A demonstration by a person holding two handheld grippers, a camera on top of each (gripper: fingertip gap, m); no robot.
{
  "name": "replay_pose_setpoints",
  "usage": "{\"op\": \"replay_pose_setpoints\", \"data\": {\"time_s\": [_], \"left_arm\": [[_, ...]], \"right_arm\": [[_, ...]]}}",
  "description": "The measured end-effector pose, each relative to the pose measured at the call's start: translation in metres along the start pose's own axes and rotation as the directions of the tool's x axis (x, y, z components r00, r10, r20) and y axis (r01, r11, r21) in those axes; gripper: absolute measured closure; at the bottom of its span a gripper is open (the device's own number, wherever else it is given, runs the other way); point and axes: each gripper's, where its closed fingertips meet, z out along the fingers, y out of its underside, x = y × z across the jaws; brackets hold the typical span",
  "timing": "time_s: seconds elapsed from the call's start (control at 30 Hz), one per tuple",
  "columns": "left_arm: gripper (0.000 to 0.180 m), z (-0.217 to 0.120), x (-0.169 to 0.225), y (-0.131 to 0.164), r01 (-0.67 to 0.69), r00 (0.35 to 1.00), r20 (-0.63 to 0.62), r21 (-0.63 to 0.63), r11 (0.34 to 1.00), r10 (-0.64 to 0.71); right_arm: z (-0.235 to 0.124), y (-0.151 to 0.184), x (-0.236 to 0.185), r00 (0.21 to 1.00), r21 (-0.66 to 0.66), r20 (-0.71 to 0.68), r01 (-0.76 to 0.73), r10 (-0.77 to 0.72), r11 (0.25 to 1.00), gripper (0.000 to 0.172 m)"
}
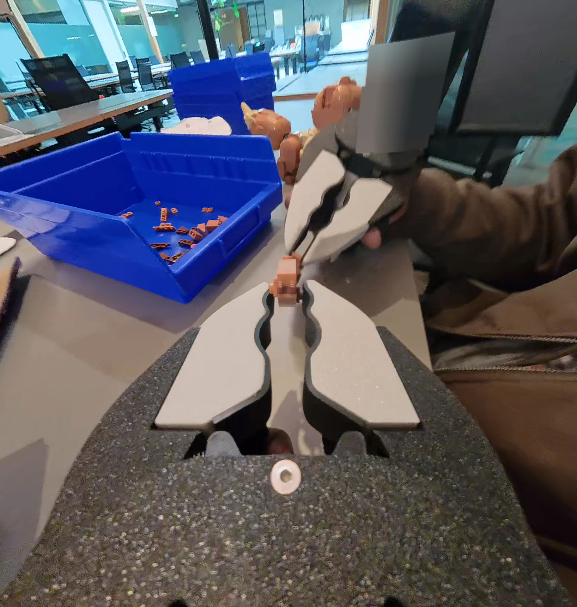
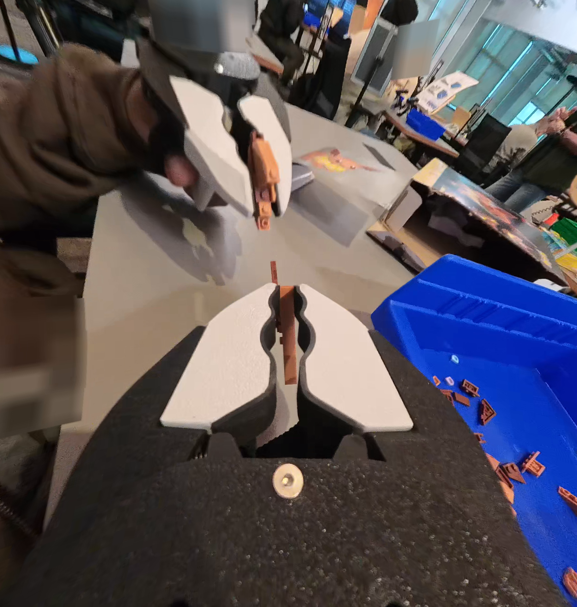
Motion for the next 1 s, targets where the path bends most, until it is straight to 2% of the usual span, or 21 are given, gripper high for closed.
{"op": "replay_pose_setpoints", "data": {"time_s": [0.13, 0.27, 0.53, 0.73, 1.0], "left_arm": [[0.165, -0.003, 0.001, -0.006, 0.1, 0.994, -0.053, 0.054, 0.994, -0.097], [0.165, -0.002, 0.002, -0.003, 0.1, 0.994, -0.052, 0.034, 0.994, -0.098], [0.165, 0.003, 0.005, 0.005, 0.064, 0.997, -0.046, -0.022, 0.998, -0.065], [0.164, 0.012, 0.013, 0.018, -0.046, 0.998, -0.055, -0.118, 0.992, 0.04], [0.165, 0.018, 0.026, 0.027, -0.144, 0.987, -0.102, -0.171, 0.975, 0.128]], "right_arm": [[0.011, 0.013, -0.007, 0.999, -0.089, 0.016, 0.044, -0.042, 0.995, 0.164], [0.018, 0.022, -0.01, 0.997, -0.154, 0.025, 0.07, -0.067, 0.986, 0.164], [0.011, 0.006, -0.01, 0.997, -0.047, 0.064, -0.03, 0.033, 0.998, 0.153], [0.004, -0.036, -0.021, 0.983, 0.167, 0.16, -0.113, 0.087, 0.979, 0.151], [0.02, -0.031, -0.041, 0.977, 0.097, 0.211, -0.059, 0.038, 0.994, 0.152]]}}
